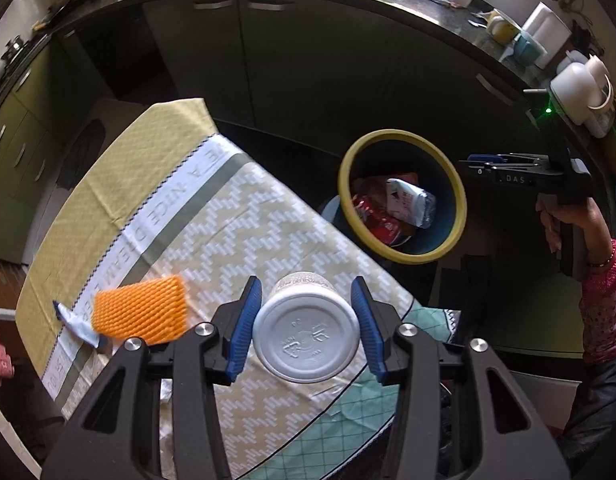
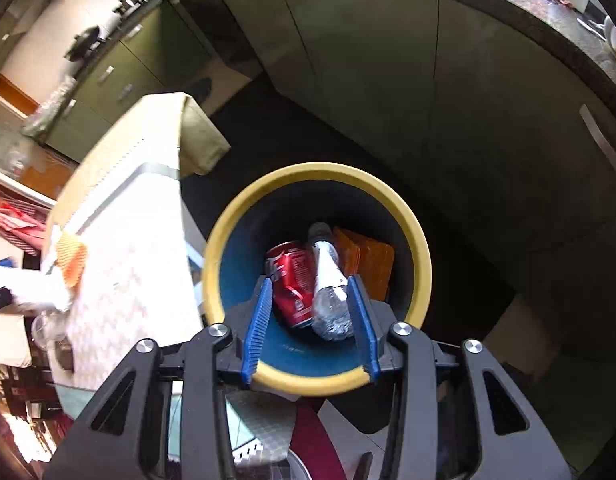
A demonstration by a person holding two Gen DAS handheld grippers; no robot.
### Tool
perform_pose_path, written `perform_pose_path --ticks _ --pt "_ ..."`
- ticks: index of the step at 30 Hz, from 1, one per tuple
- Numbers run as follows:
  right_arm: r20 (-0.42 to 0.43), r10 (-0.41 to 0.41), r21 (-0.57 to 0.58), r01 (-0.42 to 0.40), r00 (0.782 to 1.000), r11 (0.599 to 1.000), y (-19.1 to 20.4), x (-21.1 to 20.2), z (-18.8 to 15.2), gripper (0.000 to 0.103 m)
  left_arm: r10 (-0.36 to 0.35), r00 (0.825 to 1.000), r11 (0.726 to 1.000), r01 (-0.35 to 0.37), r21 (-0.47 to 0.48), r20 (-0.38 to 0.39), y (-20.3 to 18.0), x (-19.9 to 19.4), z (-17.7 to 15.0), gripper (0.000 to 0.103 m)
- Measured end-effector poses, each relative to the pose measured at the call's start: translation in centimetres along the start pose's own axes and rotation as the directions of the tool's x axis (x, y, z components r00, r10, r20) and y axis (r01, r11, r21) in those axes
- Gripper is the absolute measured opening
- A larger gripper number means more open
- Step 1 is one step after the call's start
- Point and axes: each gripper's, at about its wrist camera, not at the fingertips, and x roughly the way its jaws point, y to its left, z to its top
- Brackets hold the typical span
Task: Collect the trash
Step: 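Move the pill bottle over the bin and open the left tool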
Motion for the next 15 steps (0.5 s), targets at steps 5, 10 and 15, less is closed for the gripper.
perform_pose_path --ticks 5,10,15 --pt "0.055 0.018 -0.029 -0.016 0.998 0.999 -0.7 -3.9 -3.2 0.05 -0.053 0.998 0.994 0.055 0.092 -0.026 -6.1 3.9 3.7 0.045" --pt "0.062 0.02 -0.035 -0.018 0.998 0.999 -1.2 -5.5 -5.4 0.05 -0.082 0.995 0.985 0.09 0.149 -0.06 -10.9 8.9 6.9 0.045" --pt "0.071 0.015 -0.014 -0.014 0.997 1.0 -2.8 -7.5 -6.6 0.05 -0.081 0.993 0.985 0.094 0.146 -0.089 -13.3 13.8 9.2 0.045"
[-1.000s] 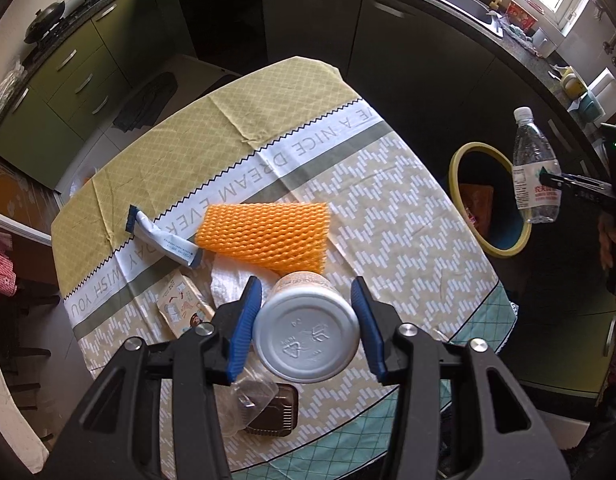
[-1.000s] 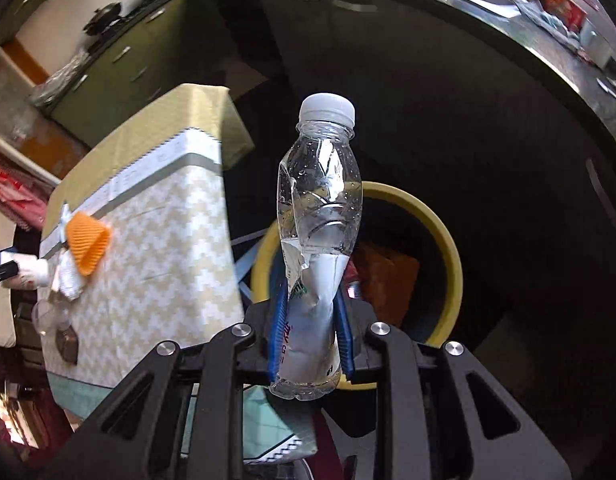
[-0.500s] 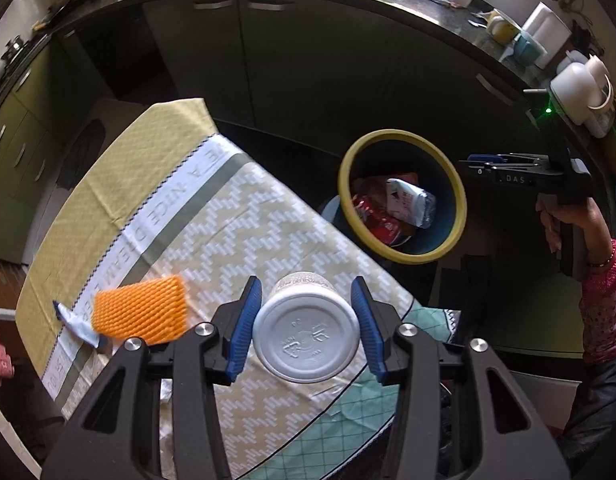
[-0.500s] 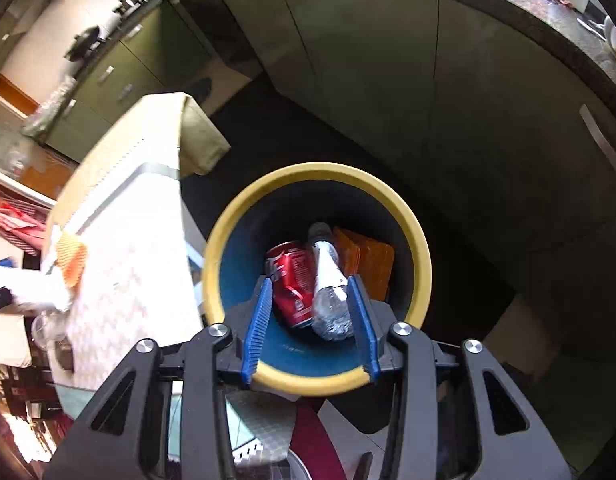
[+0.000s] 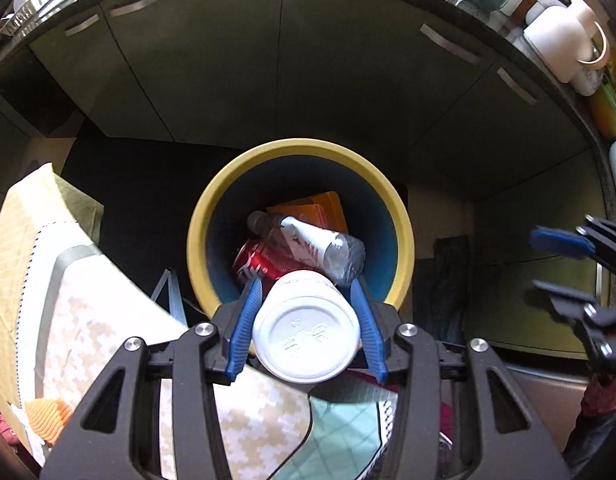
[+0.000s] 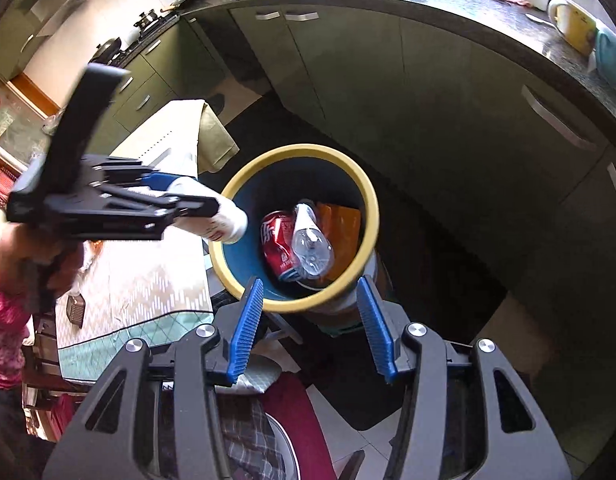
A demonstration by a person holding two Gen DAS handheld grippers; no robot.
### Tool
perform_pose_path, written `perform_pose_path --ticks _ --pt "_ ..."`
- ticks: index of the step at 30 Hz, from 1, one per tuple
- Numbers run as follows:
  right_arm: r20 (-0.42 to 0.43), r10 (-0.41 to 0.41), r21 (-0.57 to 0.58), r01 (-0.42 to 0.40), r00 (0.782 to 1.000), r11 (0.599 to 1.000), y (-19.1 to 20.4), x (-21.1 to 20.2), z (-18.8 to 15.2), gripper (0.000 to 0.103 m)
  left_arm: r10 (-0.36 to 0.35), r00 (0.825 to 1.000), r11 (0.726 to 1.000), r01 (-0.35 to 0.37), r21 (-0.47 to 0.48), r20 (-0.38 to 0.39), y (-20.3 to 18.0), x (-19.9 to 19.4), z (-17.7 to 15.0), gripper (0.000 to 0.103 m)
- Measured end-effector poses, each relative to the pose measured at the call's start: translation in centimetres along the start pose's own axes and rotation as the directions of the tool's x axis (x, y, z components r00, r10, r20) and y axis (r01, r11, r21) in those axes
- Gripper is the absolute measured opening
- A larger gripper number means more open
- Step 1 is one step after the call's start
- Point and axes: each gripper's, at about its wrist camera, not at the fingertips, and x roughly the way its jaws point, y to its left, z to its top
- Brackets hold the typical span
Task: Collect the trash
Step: 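Move the pill bottle over the bin and open the left tool, then bring both tools back over the table toward the remaining items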
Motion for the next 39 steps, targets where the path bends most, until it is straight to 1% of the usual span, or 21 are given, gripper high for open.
perform_pose_path --ticks 1,2,5,6,8,10,12,14,17,19,21,23,27,29,30,33,35,37,39 --pt "0.005 -0.002 0.005 0.002 1.0 1.0 -0.2 -0.3 -0.2 0.05 0.004 1.0 1.0 -0.004 -0.005 -0.003 -0.1 0.6 0.3 0.045" --pt "0.009 -0.003 0.01 0.003 1.0 1.0 -0.5 -0.6 -0.3 0.05 0.006 1.0 1.0 -0.006 -0.011 -0.005 -0.1 1.0 0.5 0.048" --pt "0.02 -0.009 0.016 0.009 1.0 1.0 -0.9 -1.2 -0.5 0.05 0.01 1.0 1.0 -0.01 -0.021 0.001 0.3 0.7 0.2 0.049" --pt "0.022 -0.012 0.016 0.011 1.0 1.0 -1.0 -1.4 -0.5 0.05 0.004 1.0 1.0 -0.004 -0.02 0.003 0.5 0.2 -0.1 0.05" --pt "0.029 -0.013 0.009 0.013 0.999 1.0 -0.8 -1.6 -0.4 0.05 0.015 1.0 1.0 -0.014 -0.026 0.02 1.3 -1.3 -0.9 0.054" --pt "0.033 -0.011 -0.011 0.011 0.999 1.0 -0.1 -1.7 -0.2 0.05 0.012 0.999 0.999 -0.01 -0.039 0.037 2.3 -3.7 -2.5 0.056" --pt "0.036 -0.007 -0.038 0.008 0.999 0.999 0.9 -1.7 0.0 0.05 0.045 0.997 0.998 -0.043 -0.044 0.061 3.7 -6.8 -4.8 0.056" --pt "0.033 -0.005 -0.075 0.008 0.999 0.997 2.2 -1.7 0.4 0.05 0.069 0.995 0.996 -0.064 -0.066 0.079 5.7 -10.0 -7.8 0.057" --pt "0.037 -0.001 -0.13 0.006 0.999 0.992 4.5 -1.4 1.1 0.05 0.142 0.985 0.981 -0.127 -0.145 0.095 10.1 -14.4 -13.5 0.062" --pt "0.028 0.017 -0.16 -0.012 0.999 0.987 6.2 -0.7 1.5 0.05 0.19 0.978 0.963 -0.168 -0.212 0.087 13.2 -16.4 -17.5 0.062" --pt "0.016 0.029 -0.193 -0.025 0.999 0.981 8.2 0.2 1.8 0.05 0.232 0.972 0.937 -0.21 -0.28 0.045 16.5 -17.0 -21.7 0.062" --pt "-0.015 0.048 -0.232 -0.05 0.999 0.972 10.7 1.7 2.0 0.05 0.255 0.967 0.903 -0.241 -0.356 -0.01 19.7 -16.7 -25.5 0.062" --pt "-0.084 0.064 -0.335 -0.088 0.994 0.938 16.4 4.4 1.8 0.05 0.26 0.959 0.816 -0.282 -0.505 -0.116 25.9 -15.3 -31.7 0.062" --pt "-0.109 0.065 -0.387 -0.103 0.992 0.916 19.3 5.2 1.5 0.05 0.262 0.952 0.772 -0.306 -0.557 -0.16 28.5 -14.3 -33.8 0.062" --pt "-0.119 0.067 -0.408 -0.11 0.991 0.906 20.7 5.5 1.3 0.05 0.255 0.95 0.747 -0.312 -0.587 -0.181 29.7 -13.8 -34.5 0.062" --pt "-0.143 0.061 -0.466 -0.122 0.988 0.876 24.1 6.0 0.5 0.05 0.197 0.958 0.676 -0.288 -0.679 -0.211 33.2 -12.3 -36.4 0.062" --pt "-0.159 0.05 -0.493 -0.123 0.986 0.861 25.6 6.3 0.1 0.05 0.141 0.968 0.645 -0.247 -0.723 -0.206 34.6 -11.3 -36.8 0.062" --pt "-0.169 0.039 -0.509 -0.121 0.985 0.852 26.3 6.6 -0.3 0.05 0.089 0.974 0.612 -0.219 -0.76 -0.209 35.7 -10.2 -37.1 0.062" --pt "-0.181 0.034 -0.514 -0.124 0.983 0.849 26.4 7.0 -0.4 0.05 0.047 0.976 0.589 -0.197 -0.784 -0.211 36.2 -9.4 -37.3 0.062"
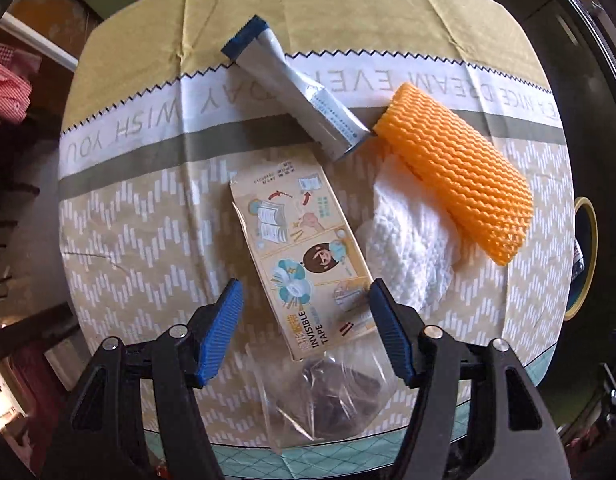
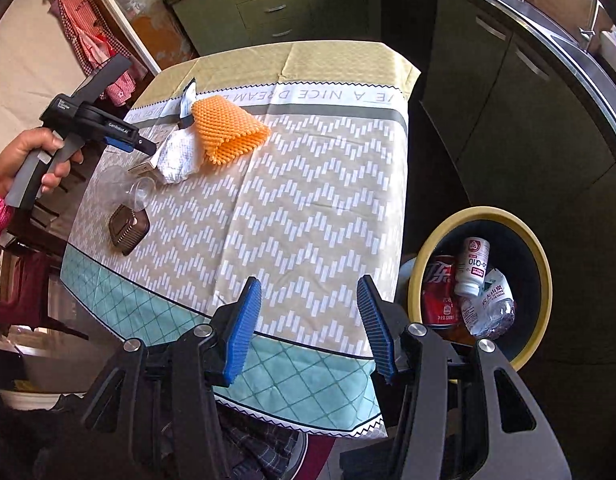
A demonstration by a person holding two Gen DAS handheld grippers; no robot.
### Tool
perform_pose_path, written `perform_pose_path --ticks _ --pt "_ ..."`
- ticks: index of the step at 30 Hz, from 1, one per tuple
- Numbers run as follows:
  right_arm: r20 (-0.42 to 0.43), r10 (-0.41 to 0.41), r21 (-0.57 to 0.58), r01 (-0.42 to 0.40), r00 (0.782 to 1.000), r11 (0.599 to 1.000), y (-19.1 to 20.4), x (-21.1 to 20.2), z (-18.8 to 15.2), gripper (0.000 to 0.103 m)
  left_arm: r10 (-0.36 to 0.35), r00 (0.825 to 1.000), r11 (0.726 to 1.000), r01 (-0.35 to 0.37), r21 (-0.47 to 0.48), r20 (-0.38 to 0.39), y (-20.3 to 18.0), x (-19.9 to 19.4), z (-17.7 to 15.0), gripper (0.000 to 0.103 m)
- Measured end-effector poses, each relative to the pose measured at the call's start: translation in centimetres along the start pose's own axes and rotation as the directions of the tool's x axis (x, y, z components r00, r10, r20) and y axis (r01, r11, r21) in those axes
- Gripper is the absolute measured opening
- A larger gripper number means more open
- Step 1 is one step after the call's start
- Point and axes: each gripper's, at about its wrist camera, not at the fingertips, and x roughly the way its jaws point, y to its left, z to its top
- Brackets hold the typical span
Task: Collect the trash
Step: 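Bring both tools back over the table toward the remaining items, then grasp the orange foam netting with the right tool while the left tool grasps the tape box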
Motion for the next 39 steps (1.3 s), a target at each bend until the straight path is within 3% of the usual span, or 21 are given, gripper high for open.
perform_pose_path --ticks 3,15,21,28,30,31,35,39 --pt "-0.01 0.002 0.004 -0.002 1.0 1.0 -0.5 0.4 -0.1 0.05 -0.05 0.999 0.998 0.049 -0.026 -0.023 0.1 0.6 0.2 0.065" --pt "-0.044 0.026 0.008 -0.025 0.999 1.0 -1.0 2.3 -0.4 0.05 -0.015 0.998 0.997 0.011 -0.073 -0.065 -1.1 2.6 1.5 0.067" --pt "-0.041 0.02 -0.038 -0.021 0.999 0.999 1.2 2.3 0.9 0.05 0.026 1.0 0.999 -0.026 -0.036 0.002 -1.5 1.8 1.8 0.062" --pt "0.009 0.015 -0.194 -0.013 1.0 0.981 5.8 4.3 6.1 0.056 0.001 0.994 1.0 -0.002 0.003 0.105 -1.7 -2.9 1.7 0.06" --pt "0.007 0.036 -0.23 -0.034 0.999 0.973 6.8 5.8 8.4 0.057 -0.003 0.991 1.0 0.0 0.02 0.135 -1.8 -4.5 1.8 0.045" --pt "0.009 0.038 -0.251 -0.035 0.999 0.967 7.4 6.6 9.5 0.057 -0.013 0.99 1.0 0.01 0.022 0.14 -1.9 -5.1 1.7 0.044" --pt "-0.01 0.038 -0.285 -0.039 0.999 0.958 8.7 10.3 13.7 0.062 -0.022 0.982 0.999 0.013 0.047 0.188 -1.3 -7.2 -0.1 0.044" --pt "-0.054 0.012 -0.303 -0.028 0.998 0.952 9.7 13.7 16.4 0.069 -0.036 0.986 0.997 0.025 0.068 0.161 -0.6 -7.4 -0.6 0.046"
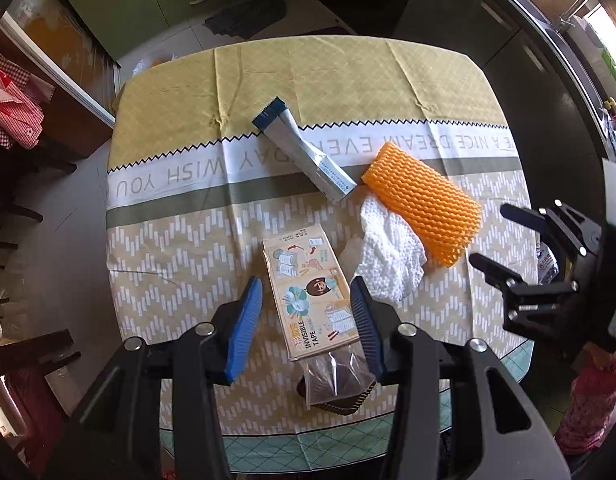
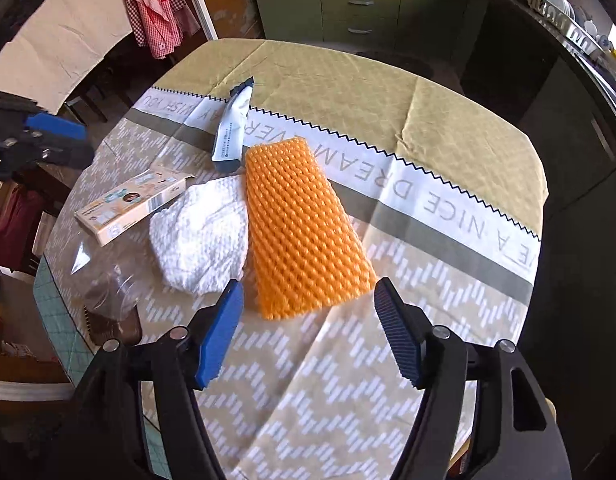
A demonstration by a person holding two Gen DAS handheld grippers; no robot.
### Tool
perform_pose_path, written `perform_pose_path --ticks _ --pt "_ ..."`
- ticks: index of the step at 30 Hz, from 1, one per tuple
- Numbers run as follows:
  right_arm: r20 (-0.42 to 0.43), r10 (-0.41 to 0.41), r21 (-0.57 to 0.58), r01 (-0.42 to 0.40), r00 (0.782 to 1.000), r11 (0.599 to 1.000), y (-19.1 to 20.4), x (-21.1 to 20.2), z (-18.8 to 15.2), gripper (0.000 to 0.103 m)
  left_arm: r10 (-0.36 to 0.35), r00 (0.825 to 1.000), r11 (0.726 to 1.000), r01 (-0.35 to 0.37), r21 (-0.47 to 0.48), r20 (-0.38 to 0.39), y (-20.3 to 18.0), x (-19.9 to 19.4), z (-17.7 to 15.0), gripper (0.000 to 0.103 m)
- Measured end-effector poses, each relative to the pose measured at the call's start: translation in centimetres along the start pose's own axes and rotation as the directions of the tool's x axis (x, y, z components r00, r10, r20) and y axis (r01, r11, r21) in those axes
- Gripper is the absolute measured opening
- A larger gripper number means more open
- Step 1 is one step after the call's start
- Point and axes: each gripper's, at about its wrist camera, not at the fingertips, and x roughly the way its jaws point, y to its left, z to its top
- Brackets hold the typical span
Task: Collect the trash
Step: 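Grasp the orange foam netting with the right tool while the left tool grasps the tape box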
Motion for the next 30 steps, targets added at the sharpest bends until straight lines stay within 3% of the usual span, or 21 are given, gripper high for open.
perform_pose_path --ticks 1,3,6,9,11,12,13,16,20,30 --pt "-0.013 -0.002 -0.013 0.002 1.0 1.0 0.1 0.6 0.5 0.074 -0.002 1.0 1.0 0.002 0.004 -0.013 -0.1 0.4 0.0 0.05" --pt "-0.031 -0.009 -0.054 0.008 0.999 0.999 0.5 1.5 1.2 0.079 0.023 0.999 1.0 -0.023 0.007 -0.032 0.2 1.4 -0.2 0.071" --pt "-0.066 -0.026 -0.126 0.018 0.997 0.992 1.0 2.6 1.6 0.089 0.023 0.995 1.0 -0.022 0.011 -0.1 0.5 3.4 -0.4 0.071" --pt "-0.125 -0.031 -0.17 0.009 0.992 0.985 1.2 3.9 1.8 0.091 0.018 0.991 1.0 -0.015 0.022 -0.131 0.2 4.6 -0.4 0.071" --pt "-0.131 -0.073 -0.187 0.048 0.989 0.981 1.0 4.6 1.8 0.091 0.012 0.989 0.999 -0.007 0.032 -0.145 0.1 4.9 -0.4 0.071" --pt "-0.134 -0.084 -0.189 0.058 0.987 0.98 0.9 4.9 1.8 0.083 0.01 0.989 0.999 -0.006 0.032 -0.15 0.0 4.9 -0.4 0.071" --pt "-0.147 -0.073 -0.185 0.045 0.986 0.982 0.8 5.2 1.7 0.057 0.006 0.988 1.0 -0.002 0.029 -0.157 0.1 5.0 -0.4 0.072" --pt "-0.149 -0.032 -0.127 0.013 0.988 0.992 0.1 5.2 1.3 0.012 -0.009 0.984 1.0 0.013 0.022 -0.179 0.1 5.2 -0.2 0.072" --pt "-0.126 -0.037 -0.093 0.026 0.991 0.995 -0.8 3.7 0.1 0.011 -0.014 0.978 1.0 0.019 0.023 -0.21 -0.3 5.7 0.0 0.076" --pt "-0.118 -0.038 0.022 0.041 0.992 0.999 -4.1 0.1 -4.8 0.012 0.164 0.946 0.986 -0.155 0.056 -0.28 -1.4 8.4 1.1 0.079"
